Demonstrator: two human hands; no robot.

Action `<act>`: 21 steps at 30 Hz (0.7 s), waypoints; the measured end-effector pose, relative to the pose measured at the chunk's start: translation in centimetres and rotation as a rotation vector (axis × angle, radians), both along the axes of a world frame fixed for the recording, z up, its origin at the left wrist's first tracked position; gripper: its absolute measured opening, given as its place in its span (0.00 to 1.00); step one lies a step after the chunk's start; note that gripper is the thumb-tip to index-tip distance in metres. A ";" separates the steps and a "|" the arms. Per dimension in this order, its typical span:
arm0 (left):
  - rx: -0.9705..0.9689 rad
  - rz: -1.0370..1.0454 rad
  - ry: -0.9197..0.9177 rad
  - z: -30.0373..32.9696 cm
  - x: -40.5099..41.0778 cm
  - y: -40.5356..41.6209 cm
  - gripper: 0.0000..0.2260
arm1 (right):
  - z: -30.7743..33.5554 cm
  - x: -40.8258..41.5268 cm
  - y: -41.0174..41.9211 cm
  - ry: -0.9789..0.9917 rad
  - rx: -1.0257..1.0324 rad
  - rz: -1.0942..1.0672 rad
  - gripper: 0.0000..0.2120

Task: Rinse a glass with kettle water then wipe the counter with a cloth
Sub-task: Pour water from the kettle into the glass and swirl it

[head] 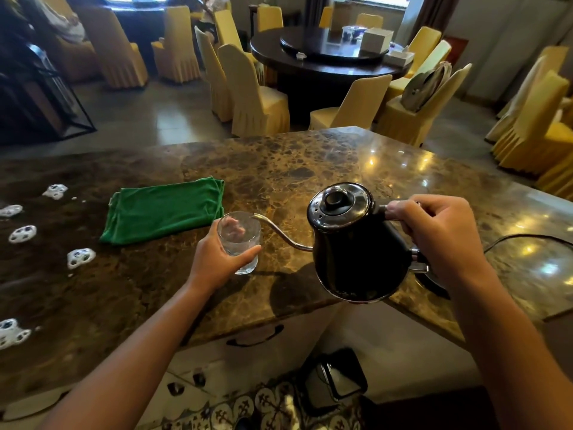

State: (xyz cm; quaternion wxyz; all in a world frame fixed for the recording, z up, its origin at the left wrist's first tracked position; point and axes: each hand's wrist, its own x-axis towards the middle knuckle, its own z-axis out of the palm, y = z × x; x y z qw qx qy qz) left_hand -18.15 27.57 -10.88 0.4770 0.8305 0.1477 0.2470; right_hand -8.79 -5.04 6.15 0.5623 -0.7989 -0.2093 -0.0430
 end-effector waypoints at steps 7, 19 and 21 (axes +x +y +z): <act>-0.003 -0.001 0.007 0.1 0.0 0.0 0.35 | 0.5 0.1 0.7 -0.027 -0.091 -0.002 0.28; -0.008 -0.004 0.016 -0.1 0.0 -0.1 0.37 | 1.3 0.1 1.1 -0.055 -0.195 0.003 0.26; -0.019 -0.019 0.008 -0.2 0.1 -0.1 0.37 | 1.4 0.1 1.0 -0.074 -0.212 0.015 0.26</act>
